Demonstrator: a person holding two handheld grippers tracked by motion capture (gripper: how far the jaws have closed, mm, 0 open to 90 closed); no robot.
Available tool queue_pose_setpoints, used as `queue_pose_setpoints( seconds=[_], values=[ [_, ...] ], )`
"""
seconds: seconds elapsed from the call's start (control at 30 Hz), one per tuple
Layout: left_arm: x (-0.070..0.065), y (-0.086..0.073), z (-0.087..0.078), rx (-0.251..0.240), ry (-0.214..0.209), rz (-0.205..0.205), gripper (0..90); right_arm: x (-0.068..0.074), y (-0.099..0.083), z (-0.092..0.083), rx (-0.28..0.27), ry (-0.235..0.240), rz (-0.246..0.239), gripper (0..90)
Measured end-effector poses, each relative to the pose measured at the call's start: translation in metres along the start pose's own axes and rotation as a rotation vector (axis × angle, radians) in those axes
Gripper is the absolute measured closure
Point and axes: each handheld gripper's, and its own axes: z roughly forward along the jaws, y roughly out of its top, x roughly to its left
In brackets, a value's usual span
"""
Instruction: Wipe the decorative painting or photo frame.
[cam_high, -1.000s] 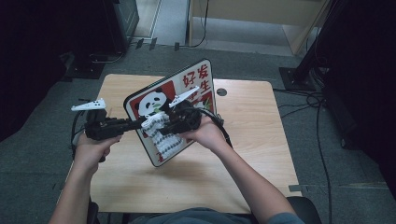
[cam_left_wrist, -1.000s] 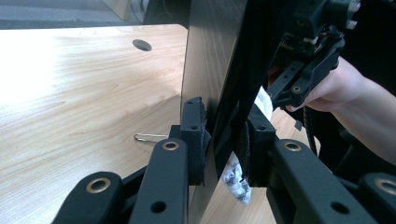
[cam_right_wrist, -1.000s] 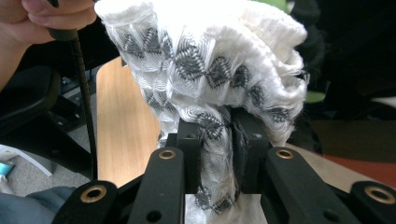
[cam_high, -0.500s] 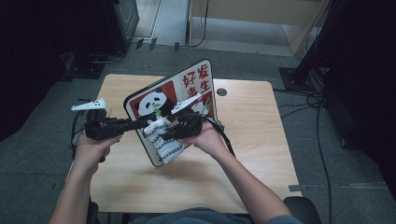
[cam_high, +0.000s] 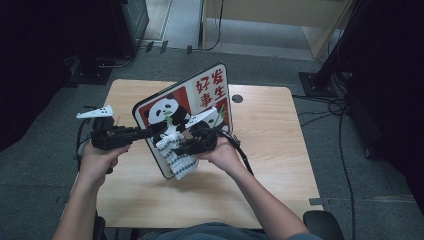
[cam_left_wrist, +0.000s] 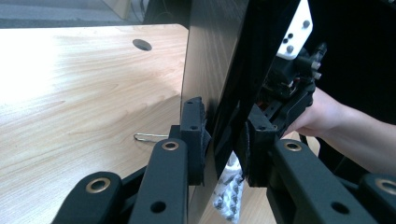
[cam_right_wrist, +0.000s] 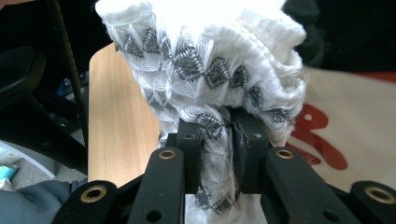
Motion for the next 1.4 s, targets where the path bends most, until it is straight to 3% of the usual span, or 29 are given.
queue_pose_setpoints(
  seconds=[0.63,0.93,1.4],
  values=[
    [0.0,0.0,0.0,0.002,0.001,0.003,75.1,-0.006,-0.027,0.016,0.025,-0.012,0.03,76.1],
    [0.0,0.0,0.0,0.001,0.0,0.002,74.9,-0.01,-0.04,0.025,0.068,-0.016,0.046,76.0],
    [0.0,0.0,0.0,-0.001,-0.002,-0.005,74.2,-0.012,-0.043,0.028,0.095,-0.005,0.078,76.2]
  ],
)
